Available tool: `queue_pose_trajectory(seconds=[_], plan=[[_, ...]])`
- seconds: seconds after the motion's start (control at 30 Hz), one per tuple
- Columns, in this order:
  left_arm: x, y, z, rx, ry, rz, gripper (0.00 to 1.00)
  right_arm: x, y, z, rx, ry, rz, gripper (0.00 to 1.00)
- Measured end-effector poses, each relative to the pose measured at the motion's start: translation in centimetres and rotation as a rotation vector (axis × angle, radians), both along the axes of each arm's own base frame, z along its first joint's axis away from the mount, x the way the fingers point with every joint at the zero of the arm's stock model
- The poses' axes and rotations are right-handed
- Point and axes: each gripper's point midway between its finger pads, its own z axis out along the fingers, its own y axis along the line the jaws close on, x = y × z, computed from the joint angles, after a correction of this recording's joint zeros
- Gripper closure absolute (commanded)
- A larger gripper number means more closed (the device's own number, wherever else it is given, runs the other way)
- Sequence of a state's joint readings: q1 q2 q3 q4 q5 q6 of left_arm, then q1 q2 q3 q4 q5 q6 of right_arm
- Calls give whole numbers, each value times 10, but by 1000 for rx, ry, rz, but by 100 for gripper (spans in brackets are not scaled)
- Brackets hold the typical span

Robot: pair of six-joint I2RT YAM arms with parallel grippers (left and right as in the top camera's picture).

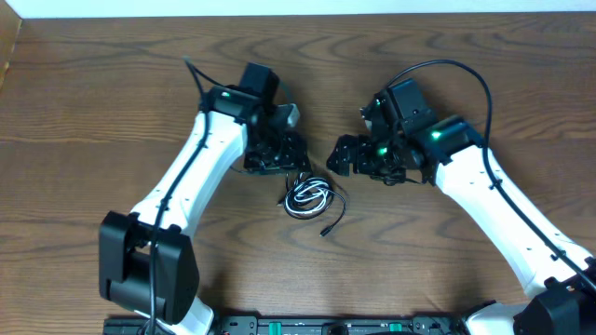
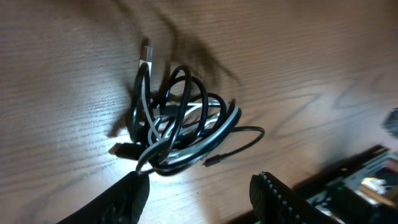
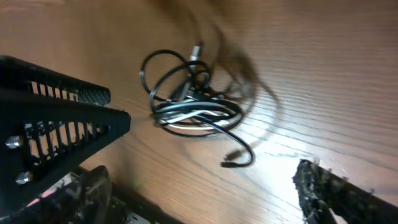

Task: Untangle cables

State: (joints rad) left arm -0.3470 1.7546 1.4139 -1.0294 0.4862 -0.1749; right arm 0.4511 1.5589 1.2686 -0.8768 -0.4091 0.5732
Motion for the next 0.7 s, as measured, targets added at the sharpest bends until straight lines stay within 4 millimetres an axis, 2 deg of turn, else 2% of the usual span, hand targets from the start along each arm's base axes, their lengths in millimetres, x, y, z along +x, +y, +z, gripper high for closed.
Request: queue_pose_trajectory(seconds=[0.2,0.27,0.3,0.33,0.4,0.43,0.5,0.63,0.7], plan=[[2,-11,-18,33,-18,-79,42,7,-44,-6,-26,72,-103,4],[4,-13,-28,47,-15,-93,60,8,-60,-7,-23,99,-138,2],[5,-14,-34,52,-8,-100,65,8,-64,-8,-22,107,-146,2],[6,-15,-40,58,-3,-109,65,7,-70,-8,-18,122,-152,2],[6,-15,-48,64,18,-115,77,5,-74,-8,-17,129,-147,2],[5,-15,-52,65,26,-119,86,5,-74,-8,-15,128,-140,2],[4,-16,-54,62,35,-124,92,3,-72,-8,-9,127,-125,2],[3,-18,-53,45,44,-121,90,3,-71,-7,-5,122,-109,1],[1,-18,-53,43,50,-121,85,3,-71,-7,-5,122,-108,1]])
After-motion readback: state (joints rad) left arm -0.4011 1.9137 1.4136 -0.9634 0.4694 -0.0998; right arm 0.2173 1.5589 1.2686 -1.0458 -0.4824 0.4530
